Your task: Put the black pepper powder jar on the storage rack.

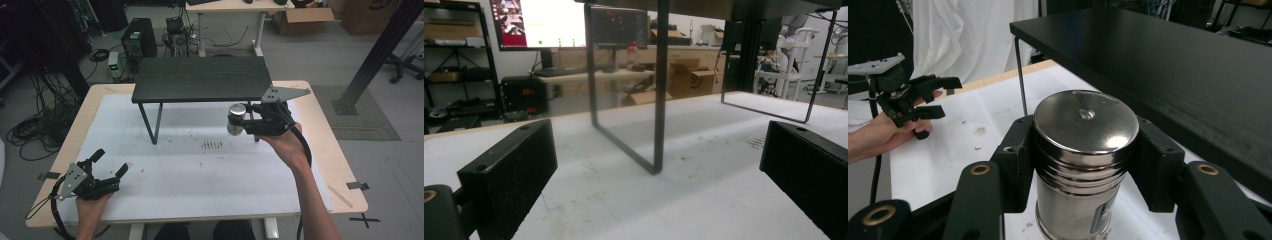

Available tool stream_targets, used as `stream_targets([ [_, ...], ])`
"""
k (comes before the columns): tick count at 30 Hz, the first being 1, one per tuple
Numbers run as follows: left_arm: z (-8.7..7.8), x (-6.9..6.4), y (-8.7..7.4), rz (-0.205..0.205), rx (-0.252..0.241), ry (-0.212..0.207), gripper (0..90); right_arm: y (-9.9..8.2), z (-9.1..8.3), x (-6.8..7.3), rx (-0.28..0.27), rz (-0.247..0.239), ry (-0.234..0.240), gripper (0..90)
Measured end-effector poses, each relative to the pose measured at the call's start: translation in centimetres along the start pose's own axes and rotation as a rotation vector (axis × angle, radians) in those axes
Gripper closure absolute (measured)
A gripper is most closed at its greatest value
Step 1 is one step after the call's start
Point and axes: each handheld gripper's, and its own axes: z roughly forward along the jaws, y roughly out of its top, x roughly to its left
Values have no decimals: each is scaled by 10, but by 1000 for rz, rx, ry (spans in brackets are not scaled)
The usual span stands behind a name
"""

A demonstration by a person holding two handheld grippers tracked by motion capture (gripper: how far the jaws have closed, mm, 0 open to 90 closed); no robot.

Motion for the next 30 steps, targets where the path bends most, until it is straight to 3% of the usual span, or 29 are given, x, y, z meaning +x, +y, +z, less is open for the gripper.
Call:
stream_targets([
  [11,0,0,0,-1,0,0,22,39,14,-2,3,-3,29,492],
  [30,0,0,0,-3,5,2,22,75,37,-19,-1,-1,46,492],
])
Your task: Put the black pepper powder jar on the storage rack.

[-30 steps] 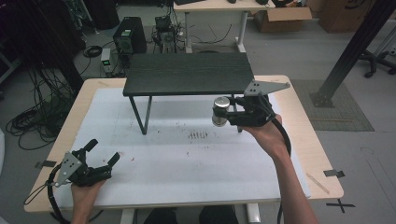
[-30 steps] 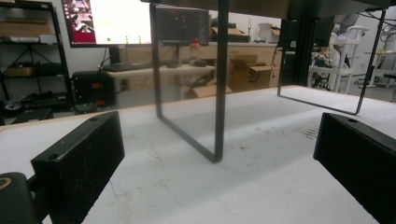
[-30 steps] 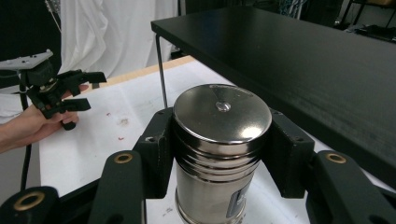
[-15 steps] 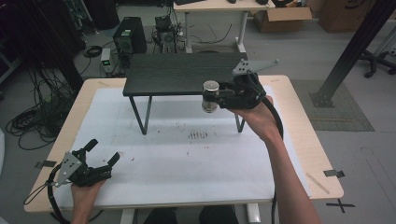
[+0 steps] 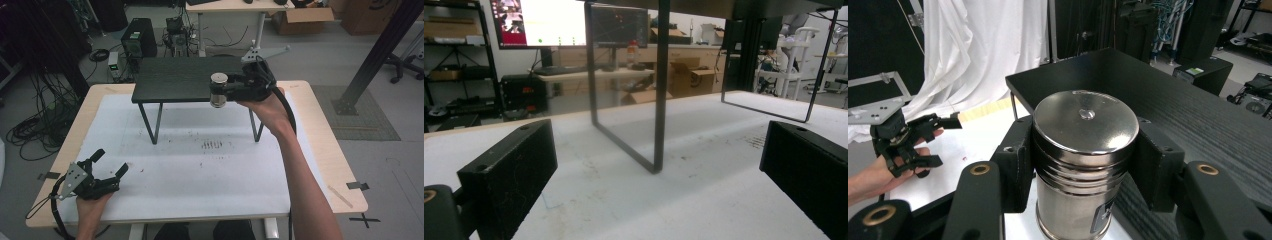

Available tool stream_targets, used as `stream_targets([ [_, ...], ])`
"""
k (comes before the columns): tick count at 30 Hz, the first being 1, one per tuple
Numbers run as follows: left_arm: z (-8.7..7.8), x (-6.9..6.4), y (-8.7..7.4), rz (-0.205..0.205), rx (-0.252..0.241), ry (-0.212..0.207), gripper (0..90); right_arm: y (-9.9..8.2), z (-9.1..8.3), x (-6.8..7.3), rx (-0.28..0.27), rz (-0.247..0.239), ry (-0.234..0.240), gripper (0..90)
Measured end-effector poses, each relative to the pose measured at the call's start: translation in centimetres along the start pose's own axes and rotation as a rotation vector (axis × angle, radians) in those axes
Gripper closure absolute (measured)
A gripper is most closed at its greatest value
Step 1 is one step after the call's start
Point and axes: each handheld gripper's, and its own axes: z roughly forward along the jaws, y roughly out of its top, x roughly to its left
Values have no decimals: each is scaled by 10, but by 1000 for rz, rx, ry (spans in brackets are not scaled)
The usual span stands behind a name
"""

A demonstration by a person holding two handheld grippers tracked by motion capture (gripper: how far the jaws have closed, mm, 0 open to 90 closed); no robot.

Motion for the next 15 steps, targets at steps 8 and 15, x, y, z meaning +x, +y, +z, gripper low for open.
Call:
stream_targets([
  [8,0,0,0,-1,3,0,22,10,13,-8,2,-5,-6,492],
  [15,0,0,0,-2,0,0,23,16,28,-17,5,-6,-14,492],
])
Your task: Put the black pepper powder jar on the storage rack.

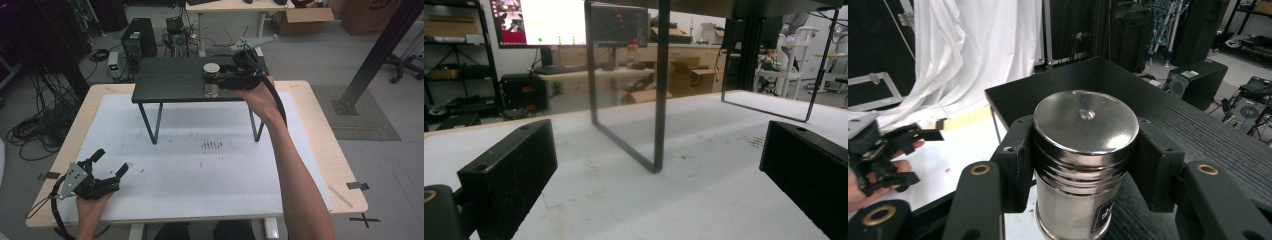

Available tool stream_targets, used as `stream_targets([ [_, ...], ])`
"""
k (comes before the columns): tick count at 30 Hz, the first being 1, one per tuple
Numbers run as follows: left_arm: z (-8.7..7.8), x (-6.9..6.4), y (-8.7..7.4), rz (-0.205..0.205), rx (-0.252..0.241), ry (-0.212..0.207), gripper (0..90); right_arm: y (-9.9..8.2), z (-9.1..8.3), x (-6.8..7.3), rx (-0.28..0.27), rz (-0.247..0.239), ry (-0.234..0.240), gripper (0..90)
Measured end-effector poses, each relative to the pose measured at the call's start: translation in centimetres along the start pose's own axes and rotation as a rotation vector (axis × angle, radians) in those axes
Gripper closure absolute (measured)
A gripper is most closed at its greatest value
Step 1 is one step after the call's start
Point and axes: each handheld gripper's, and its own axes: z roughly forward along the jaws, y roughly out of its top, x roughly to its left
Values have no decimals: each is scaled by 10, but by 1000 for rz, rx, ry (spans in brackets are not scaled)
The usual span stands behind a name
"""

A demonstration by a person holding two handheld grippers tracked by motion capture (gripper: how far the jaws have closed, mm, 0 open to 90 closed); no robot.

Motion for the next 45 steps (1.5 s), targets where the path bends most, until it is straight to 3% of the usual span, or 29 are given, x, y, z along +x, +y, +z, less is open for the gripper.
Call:
stream_targets([
  [9,0,0,0,2,3,-1,23,2,20,-12,17,-13,-32,492],
  [22,0,0,0,0,3,-1,23,-2,34,-23,26,-15,-56,492],
  [45,0,0,0,0,1,-1,23,-5,35,-24,30,-36,-67,490],
])
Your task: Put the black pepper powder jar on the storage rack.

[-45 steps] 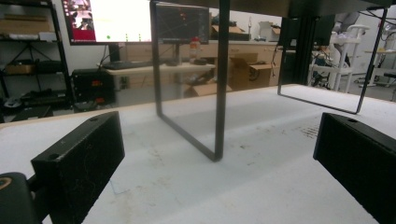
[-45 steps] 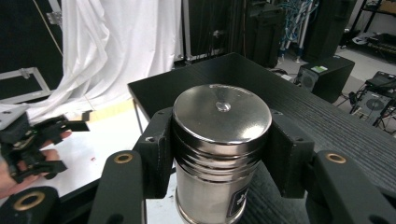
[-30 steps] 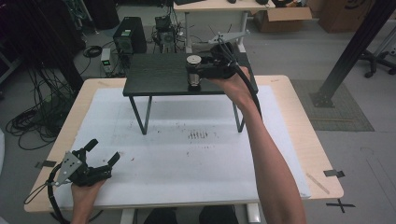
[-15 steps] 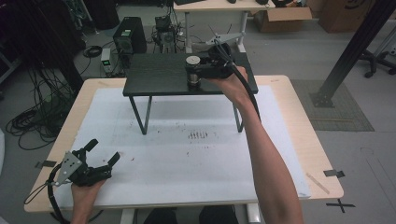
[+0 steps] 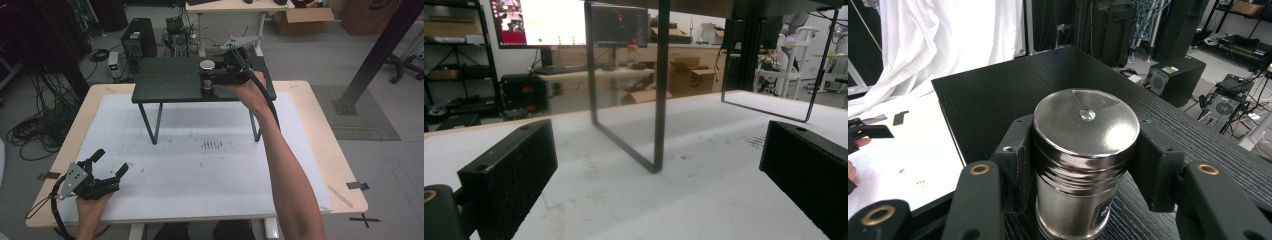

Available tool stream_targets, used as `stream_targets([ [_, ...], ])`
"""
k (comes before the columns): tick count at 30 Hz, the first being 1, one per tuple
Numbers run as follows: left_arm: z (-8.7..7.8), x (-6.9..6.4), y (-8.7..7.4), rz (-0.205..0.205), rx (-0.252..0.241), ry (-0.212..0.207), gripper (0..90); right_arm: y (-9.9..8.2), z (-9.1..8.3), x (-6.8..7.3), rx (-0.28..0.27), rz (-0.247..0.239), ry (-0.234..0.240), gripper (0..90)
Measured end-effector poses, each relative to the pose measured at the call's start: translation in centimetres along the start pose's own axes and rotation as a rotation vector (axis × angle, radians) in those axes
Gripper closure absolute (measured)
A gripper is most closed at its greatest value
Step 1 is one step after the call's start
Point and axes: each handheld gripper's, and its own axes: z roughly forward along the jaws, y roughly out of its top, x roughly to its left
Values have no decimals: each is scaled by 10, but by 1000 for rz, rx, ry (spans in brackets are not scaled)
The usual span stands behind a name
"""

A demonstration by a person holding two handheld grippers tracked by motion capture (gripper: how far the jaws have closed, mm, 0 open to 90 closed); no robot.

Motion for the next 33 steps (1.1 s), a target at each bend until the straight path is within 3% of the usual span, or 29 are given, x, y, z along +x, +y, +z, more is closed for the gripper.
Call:
stream_targets([
  [12,0,0,0,0,-2,1,23,0,0,0,1,9,3,478],
  [23,0,0,0,2,-2,0,23,0,-2,2,-8,7,-8,285],
  [29,0,0,0,2,-2,0,23,0,-4,4,-37,32,-34,86],
  [33,0,0,0,3,-2,0,23,0,-6,3,-63,49,-45,13],
])
